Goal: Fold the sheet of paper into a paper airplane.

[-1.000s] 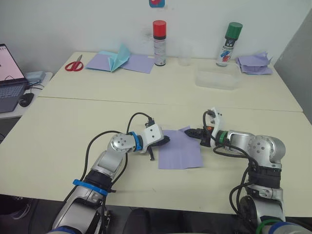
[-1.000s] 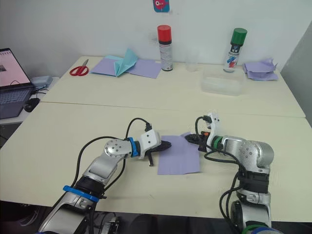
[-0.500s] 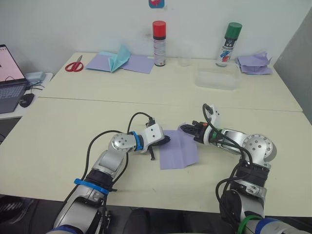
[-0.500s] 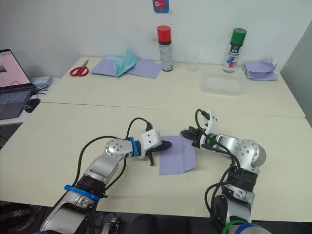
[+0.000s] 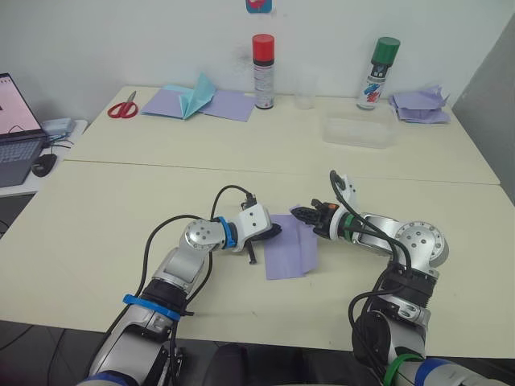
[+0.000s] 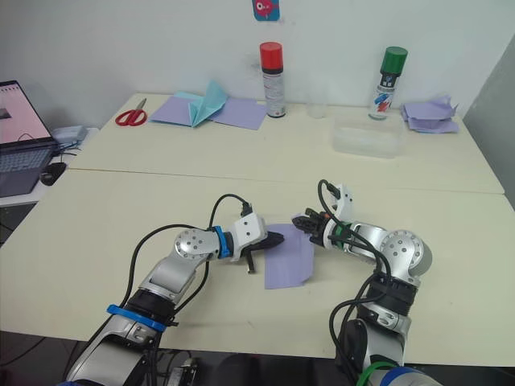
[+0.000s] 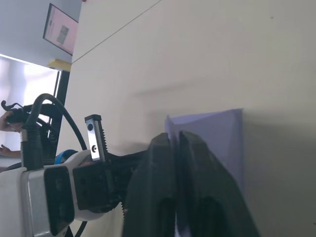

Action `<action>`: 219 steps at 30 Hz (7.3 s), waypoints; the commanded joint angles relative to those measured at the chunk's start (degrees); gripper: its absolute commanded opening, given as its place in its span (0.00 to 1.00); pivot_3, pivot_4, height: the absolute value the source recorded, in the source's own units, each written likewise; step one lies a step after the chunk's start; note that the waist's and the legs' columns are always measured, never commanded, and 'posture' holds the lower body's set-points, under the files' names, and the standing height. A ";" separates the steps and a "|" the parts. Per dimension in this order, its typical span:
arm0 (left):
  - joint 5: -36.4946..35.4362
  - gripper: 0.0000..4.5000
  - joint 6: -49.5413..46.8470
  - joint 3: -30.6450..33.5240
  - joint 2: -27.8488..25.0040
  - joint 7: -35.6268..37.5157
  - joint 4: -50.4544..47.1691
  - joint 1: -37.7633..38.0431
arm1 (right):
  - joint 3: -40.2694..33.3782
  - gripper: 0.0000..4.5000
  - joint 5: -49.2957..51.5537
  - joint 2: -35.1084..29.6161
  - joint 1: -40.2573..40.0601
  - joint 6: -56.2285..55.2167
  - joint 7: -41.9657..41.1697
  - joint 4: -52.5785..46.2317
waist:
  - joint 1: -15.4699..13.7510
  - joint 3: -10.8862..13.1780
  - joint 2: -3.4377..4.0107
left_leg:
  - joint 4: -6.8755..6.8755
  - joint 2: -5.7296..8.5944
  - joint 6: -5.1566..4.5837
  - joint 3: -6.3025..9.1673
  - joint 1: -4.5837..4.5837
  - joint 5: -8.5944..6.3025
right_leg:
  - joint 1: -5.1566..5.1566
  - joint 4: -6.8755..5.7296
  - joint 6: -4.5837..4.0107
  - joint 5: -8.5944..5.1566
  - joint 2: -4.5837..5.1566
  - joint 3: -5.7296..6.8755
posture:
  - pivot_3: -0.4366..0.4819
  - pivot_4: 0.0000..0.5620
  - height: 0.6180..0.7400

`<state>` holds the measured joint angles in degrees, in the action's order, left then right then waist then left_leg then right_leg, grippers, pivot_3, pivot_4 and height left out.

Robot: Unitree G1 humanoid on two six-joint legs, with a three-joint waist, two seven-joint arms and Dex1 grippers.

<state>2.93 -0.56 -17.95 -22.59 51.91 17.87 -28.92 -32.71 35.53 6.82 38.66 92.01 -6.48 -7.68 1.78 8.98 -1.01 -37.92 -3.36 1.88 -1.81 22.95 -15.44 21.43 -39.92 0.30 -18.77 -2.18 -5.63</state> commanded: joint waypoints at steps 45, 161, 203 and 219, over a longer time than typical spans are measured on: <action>3.28 0.00 -0.30 -3.43 0.01 0.80 2.33 2.33 | 17.39 0.01 7.04 -19.07 -8.18 -14.68 -16.75 3.41 | 0.00 0.01 0.01 | 0.08 0.04 -0.04 -0.03 0.15 0.00 | -0.06 0.51 0.00 0.00 0.05 -0.04 | 0.48 0.27 1.00; -2.84 0.00 -17.70 -3.56 -5.93 -1.06 -7.02 6.43 | 51.06 0.01 -20.79 -30.25 -15.70 -55.23 -37.92 7.62 | 1.18 -0.25 -0.29 | 0.08 -0.21 -0.02 -0.04 -0.15 0.00 | -0.13 0.46 0.16 -0.09 0.01 0.06 | 0.48 0.27 1.00; -1.91 0.00 -15.20 -3.87 -6.85 -0.76 -4.49 6.32 | 49.63 0.01 -17.78 -31.48 -15.19 -53.12 -41.45 4.41 | 1.32 -0.70 -0.40 | 0.09 -0.24 -0.03 -0.01 -0.11 0.00 | -0.12 0.54 0.19 -0.11 -0.05 0.04 | 0.48 0.27 1.00; -0.67 0.00 -14.13 -5.26 -7.55 1.32 -3.28 6.47 | 45.13 0.01 -23.97 -21.10 -4.82 -63.68 -33.31 28.64 | 1.54 -0.74 -0.39 | 0.09 -0.27 -0.03 -0.03 -0.25 0.00 | -0.15 0.39 0.00 0.00 -0.07 0.03 | 0.48 0.27 1.00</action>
<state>-1.92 -12.20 -20.36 -28.13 52.77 8.80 -25.38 14.03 12.48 -14.05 33.49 28.24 -41.31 18.70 3.31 8.24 -1.41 -37.83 -3.64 1.85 -1.84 22.70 -15.44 21.28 -39.54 0.30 -18.77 -2.25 -5.60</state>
